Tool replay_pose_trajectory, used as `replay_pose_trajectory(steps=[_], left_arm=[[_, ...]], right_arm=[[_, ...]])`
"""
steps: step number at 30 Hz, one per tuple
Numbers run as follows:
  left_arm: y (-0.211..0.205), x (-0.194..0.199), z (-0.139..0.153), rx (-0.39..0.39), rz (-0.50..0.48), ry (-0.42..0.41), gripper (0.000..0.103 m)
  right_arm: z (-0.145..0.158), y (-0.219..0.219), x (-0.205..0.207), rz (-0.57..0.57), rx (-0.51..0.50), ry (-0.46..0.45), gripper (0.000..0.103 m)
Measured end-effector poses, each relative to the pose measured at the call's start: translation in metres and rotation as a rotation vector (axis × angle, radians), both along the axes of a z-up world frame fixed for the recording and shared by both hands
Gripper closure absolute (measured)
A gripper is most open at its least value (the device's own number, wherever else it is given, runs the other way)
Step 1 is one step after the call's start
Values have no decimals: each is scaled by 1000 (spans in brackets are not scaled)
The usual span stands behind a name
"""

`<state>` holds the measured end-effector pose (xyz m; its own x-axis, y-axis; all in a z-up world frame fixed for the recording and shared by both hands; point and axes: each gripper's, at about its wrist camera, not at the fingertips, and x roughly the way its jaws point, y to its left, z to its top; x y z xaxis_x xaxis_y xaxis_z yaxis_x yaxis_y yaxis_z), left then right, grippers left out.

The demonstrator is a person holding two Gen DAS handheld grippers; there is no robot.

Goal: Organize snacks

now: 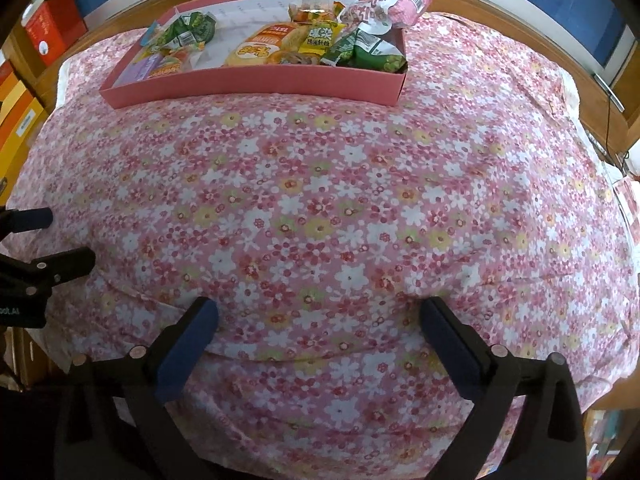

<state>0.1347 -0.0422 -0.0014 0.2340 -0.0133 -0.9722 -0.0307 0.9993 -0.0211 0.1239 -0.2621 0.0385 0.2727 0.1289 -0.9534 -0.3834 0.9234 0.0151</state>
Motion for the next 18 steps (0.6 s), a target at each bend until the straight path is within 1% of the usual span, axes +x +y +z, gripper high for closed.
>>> replay_pose_trajectory(steps=[18], left_arm=[[-2,1,1,2,-6,-3,0]], right_arm=[[-1,-1,-1,-4,0,-4,0]])
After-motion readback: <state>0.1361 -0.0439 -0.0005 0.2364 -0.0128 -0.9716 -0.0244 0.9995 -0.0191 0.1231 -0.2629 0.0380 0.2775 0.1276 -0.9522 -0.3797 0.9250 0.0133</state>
